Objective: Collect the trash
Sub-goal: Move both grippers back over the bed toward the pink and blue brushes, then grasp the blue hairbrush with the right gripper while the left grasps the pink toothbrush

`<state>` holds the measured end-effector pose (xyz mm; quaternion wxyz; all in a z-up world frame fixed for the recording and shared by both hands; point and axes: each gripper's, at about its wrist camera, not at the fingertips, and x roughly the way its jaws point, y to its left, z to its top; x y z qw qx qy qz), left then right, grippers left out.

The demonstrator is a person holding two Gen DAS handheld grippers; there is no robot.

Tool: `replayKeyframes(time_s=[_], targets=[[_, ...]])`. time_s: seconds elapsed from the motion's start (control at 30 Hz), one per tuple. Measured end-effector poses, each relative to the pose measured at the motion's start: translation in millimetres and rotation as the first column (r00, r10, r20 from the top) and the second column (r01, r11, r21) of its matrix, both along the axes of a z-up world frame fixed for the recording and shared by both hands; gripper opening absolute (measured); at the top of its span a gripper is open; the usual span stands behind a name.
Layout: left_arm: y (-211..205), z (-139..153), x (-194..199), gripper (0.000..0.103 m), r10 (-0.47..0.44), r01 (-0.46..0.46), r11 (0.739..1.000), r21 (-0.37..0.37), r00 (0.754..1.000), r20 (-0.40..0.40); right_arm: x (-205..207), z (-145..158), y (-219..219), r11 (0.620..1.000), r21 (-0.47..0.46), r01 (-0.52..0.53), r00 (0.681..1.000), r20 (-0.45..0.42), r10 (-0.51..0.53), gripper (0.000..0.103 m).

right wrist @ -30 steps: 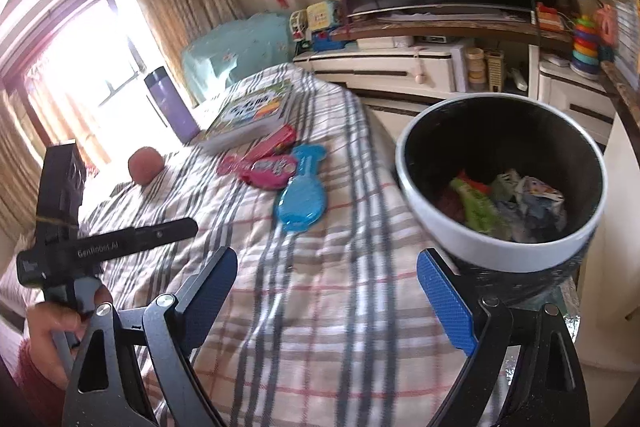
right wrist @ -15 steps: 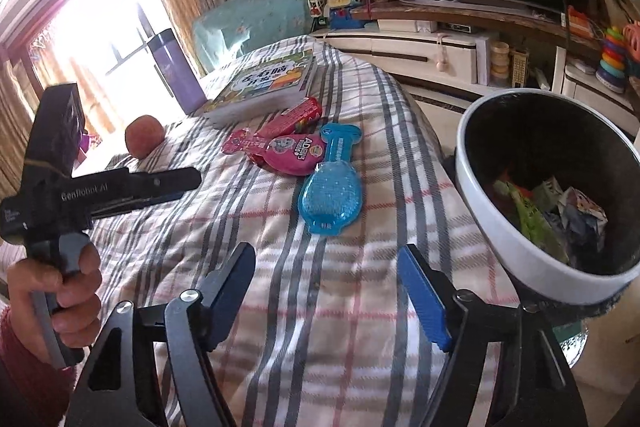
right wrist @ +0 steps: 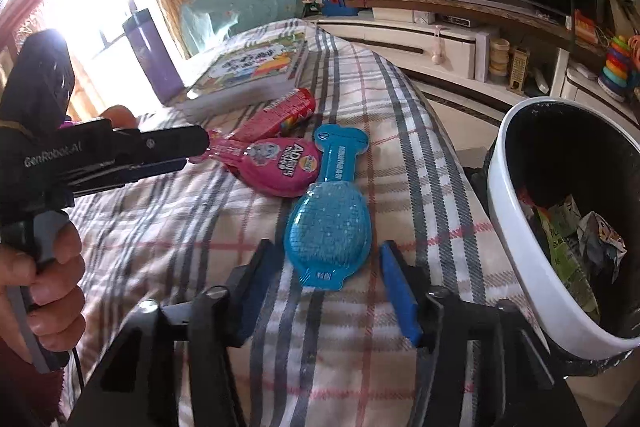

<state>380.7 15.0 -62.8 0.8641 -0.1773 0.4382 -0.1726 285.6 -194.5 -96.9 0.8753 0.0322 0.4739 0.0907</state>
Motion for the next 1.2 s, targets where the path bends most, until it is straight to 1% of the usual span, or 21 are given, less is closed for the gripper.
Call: replayKeyframes(time_s=[0.03,0.07,0.13,0.27,0.4,0.47,0.57,0.67,0.7,0.77,0.8,0.83,0.87,0.9,0.93,0.97,1.0,1.03,1.1,1.2], targets=[[-0.3,-3.0,4.0,0.023,-0.014,0.014,1.000,-0.005,1.000,-0.005,0.0,-0.2,0.6,1.000,-0.008,0.005,1.000,0.001,-0.005,0.046],[-0.6,-6.6,7.7,0.017,-0.033,0.033,0.999,-0.015,0.999,-0.013,-0.8,-0.1,0.9,1.000,-0.010,0.006,1.000,0.002,-0.006,0.046],[0.7,-10.1,10.0,0.012,-0.047,0.047,0.998,-0.029,0.999,-0.010,-6.3,0.6,0.5,1.000,-0.016,0.013,1.000,0.008,-0.013,0.046],[13.9,-11.7,5.6,0.008,-0.058,0.057,0.996,-0.071,0.998,-0.006,-15.8,3.7,3.9,0.998,-0.052,0.034,0.999,0.025,-0.032,0.045],[40.6,-15.9,-13.9,0.007,-0.039,0.036,0.992,-0.120,0.999,-0.020,-28.7,6.5,4.2,0.998,-0.036,0.048,0.998,0.031,-0.047,0.045],[52.6,-22.1,-27.5,0.007,-0.024,0.020,0.992,-0.121,0.999,-0.036,-36.8,8.3,4.2,0.998,-0.023,0.056,0.998,0.037,-0.055,0.045],[64.4,-34.2,-49.2,0.007,-0.027,0.018,0.992,-0.126,0.997,-0.071,-43.6,8.6,6.2,0.998,-0.002,0.061,0.998,0.032,-0.061,0.045],[67.0,-41.9,-66.1,0.007,-0.056,0.047,0.995,-0.090,0.993,-0.100,-50.9,9.7,11.6,0.998,-0.017,0.055,0.998,0.038,-0.054,0.045],[66.1,-42.3,-69.7,0.012,-0.066,0.058,0.995,-0.076,0.993,-0.103,-51.5,9.7,13.4,0.998,-0.025,0.052,0.998,0.039,-0.051,0.045],[64.1,-40.2,-74.7,0.015,-0.083,0.079,0.996,-0.046,0.992,-0.092,-50.6,9.5,16.4,0.998,-0.042,0.055,0.998,0.042,-0.053,0.046],[62.8,-37.2,-76.2,0.020,-0.091,0.090,0.996,-0.022,0.992,-0.083,-49.2,8.3,15.3,0.998,-0.037,0.057,0.998,0.034,-0.056,0.047],[61.7,-33.5,-77.0,0.031,-0.100,0.101,0.995,0.002,0.992,-0.074,-47.2,6.5,12.3,0.998,-0.015,0.059,0.998,0.019,-0.059,0.049],[61.6,-30.6,-77.6,0.040,-0.104,0.106,0.994,0.022,0.993,-0.063,-45.3,5.4,8.5,0.998,0.013,0.063,0.998,0.010,-0.063,0.050],[59.3,-26.7,-78.0,0.056,-0.102,0.104,0.993,0.054,0.994,-0.041,-45.6,5.0,5.7,0.997,0.037,0.066,0.998,0.010,-0.067,0.054],[57.4,-21.3,-81.2,0.067,-0.093,0.094,0.991,0.096,0.996,-0.017,-46.1,4.8,3.8,0.996,0.055,0.068,0.998,0.011,-0.069,0.058],[54.5,-17.8,-83.7,0.069,-0.084,0.082,0.986,0.143,0.996,0.006,-46.3,4.9,0.5,0.994,0.080,0.069,0.997,0.012,-0.070,0.061],[51.0,-14.9,-86.1,0.070,-0.082,0.076,0.980,0.185,0.996,0.023,-47.3,5.2,-0.3,0.994,0.091,0.068,0.998,0.014,-0.069,0.066],[48.8,-14.1,-85.1,0.070,-0.086,0.078,0.976,0.203,0.996,0.031,-47.7,5.1,0.2,0.993,0.094,0.067,0.998,0.014,-0.068,0.072],[44.8,-13.9,-80.8,0.070,-0.096,0.086,0.971,0.222,0.995,0.036,-47.2,4.9,2.0,0.994,0.093,0.056,0.998,0.013,-0.058,0.076],[38.6,-12.2,-72.0,0.070,-0.107,0.091,0.964,0.250,0.993,0.050,-46.4,4.4,5.8,0.996,0.080,0.046,0.999,0.010,-0.047,0.079]])
